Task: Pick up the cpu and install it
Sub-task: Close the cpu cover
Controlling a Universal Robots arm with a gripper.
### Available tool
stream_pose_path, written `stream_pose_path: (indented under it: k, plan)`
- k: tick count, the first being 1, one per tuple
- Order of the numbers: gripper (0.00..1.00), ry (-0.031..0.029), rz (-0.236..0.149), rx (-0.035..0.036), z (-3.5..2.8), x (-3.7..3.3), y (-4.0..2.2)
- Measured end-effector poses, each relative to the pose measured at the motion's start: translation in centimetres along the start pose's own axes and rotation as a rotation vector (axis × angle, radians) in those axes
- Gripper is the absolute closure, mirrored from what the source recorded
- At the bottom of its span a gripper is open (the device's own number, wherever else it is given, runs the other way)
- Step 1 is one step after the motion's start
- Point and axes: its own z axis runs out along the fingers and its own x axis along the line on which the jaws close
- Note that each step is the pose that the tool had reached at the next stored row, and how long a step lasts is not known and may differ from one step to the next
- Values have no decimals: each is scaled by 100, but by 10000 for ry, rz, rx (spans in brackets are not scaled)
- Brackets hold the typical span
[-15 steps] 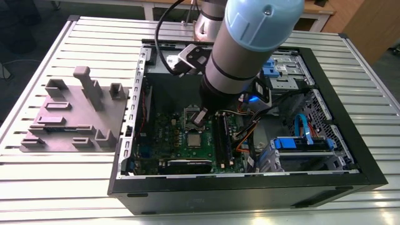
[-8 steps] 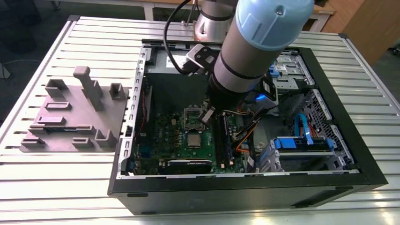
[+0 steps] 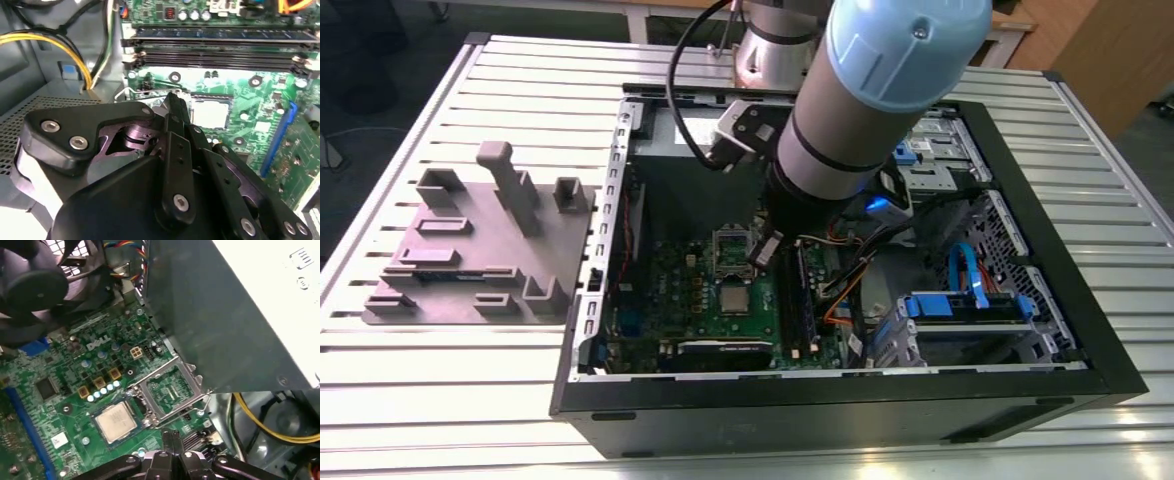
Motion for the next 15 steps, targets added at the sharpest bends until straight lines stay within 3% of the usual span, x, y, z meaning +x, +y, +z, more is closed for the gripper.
stream_pose_path:
  k: [5, 7, 8, 9, 11, 15]
  plan:
    - [89, -762, -134, -450, -2, -13, -21]
    - [89, -1028, -188, -613, -2, -17, -25]
    - [89, -1121, -211, -670, -1, -19, -27]
    - [89, -1171, -231, -701, 7, -23, -28]
    - [89, -1156, -338, -719, 41, -30, -28]
    - [89, -1005, -985, -837, 98, -24, -38]
